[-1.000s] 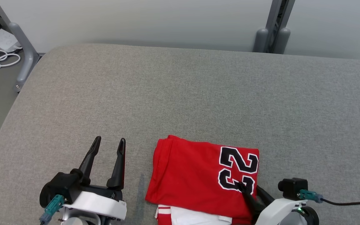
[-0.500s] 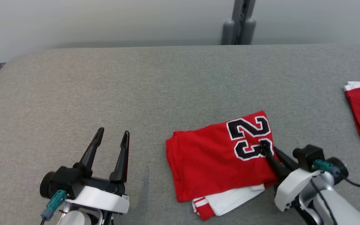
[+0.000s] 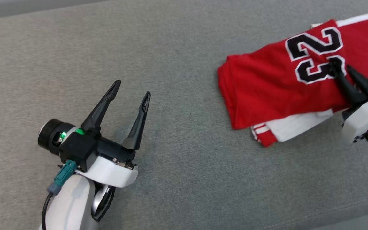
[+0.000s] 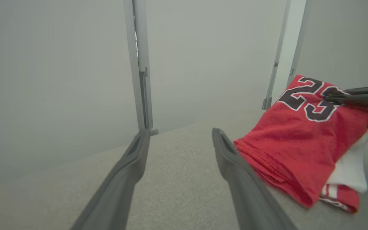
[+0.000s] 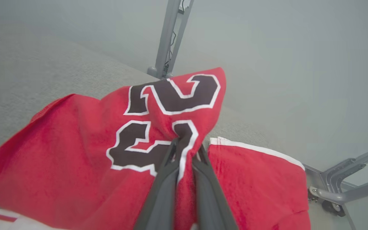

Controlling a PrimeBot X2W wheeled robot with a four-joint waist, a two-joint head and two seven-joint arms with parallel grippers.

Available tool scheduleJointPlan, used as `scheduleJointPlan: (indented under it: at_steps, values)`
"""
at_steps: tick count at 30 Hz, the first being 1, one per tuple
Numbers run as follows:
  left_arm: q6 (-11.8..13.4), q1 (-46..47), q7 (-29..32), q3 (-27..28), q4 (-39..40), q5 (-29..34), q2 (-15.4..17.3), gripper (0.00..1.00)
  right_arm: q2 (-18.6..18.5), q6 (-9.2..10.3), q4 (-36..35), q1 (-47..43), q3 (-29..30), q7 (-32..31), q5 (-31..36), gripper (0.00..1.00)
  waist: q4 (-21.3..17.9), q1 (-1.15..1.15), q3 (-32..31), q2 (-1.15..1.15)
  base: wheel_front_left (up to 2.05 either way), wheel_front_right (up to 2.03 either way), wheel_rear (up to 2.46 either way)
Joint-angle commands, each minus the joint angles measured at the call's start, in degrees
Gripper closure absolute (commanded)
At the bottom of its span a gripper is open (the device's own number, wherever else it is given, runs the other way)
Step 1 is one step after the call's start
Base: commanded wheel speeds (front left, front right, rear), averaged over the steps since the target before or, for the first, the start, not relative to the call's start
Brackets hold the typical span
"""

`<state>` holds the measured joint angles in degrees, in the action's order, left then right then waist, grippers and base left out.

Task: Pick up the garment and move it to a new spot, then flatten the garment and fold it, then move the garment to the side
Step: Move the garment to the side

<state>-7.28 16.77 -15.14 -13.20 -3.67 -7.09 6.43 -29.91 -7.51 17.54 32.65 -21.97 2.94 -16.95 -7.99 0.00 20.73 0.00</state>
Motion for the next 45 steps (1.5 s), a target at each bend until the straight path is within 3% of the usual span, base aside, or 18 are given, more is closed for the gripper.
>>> scheduleJointPlan:
  at_steps: [1,8,16,30,32,33,39,45]
  values:
    - [-0.2,2.7,0.0,-1.2,0.7,0.7,2.0,0.00,-1.5,0.05,0.2,2.5,1.3,-0.5,0.2,1.00,-6.1,0.00,6.3,0.00,0.00,0.00,0.00]
    - [-0.2,9.1,0.0,-7.9,2.6,1.5,7.3,0.00,-6.5,0.06,3.4,8.7,4.1,-1.1,0.6,1.00,-8.4,0.00,10.9,0.00,0.00,0.00,0.00]
    - [-0.2,12.0,0.0,-11.2,4.4,0.9,8.8,0.00,-11.3,0.06,9.2,14.6,5.0,-2.1,2.6,1.00,-8.0,0.00,13.2,0.00,0.00,0.00,0.00]
    - [-0.2,12.9,0.0,-11.6,4.9,-0.1,8.7,0.00,-10.8,0.06,22.8,22.2,10.4,-3.0,6.1,1.00,-3.2,0.00,18.0,0.00,0.00,0.00,0.00]
    - [-0.2,13.0,0.0,-11.6,4.8,0.0,8.6,0.00,-10.5,0.06,25.2,22.9,12.0,-3.8,7.3,0.45,-2.8,0.00,18.3,0.00,0.00,0.00,0.00]
    - [-0.2,13.0,0.0,-11.4,4.8,0.0,8.6,0.00,-10.3,0.06,26.7,23.0,12.8,-4.4,8.6,0.00,-2.7,0.00,18.3,0.00,0.00,0.00,0.00]
    - [-0.2,13.0,0.0,-11.5,4.0,-0.2,7.3,0.00,-7.7,0.06,30.4,23.6,17.1,-1.1,12.9,0.00,-1.6,0.00,16.5,0.00,0.00,0.00,0.00]
    - [-0.2,11.3,0.0,-10.6,2.9,-0.8,5.1,0.00,-5.0,0.06,30.1,23.7,17.3,1.9,13.4,0.00,-0.3,0.00,11.4,0.00,0.00,0.00,0.00]
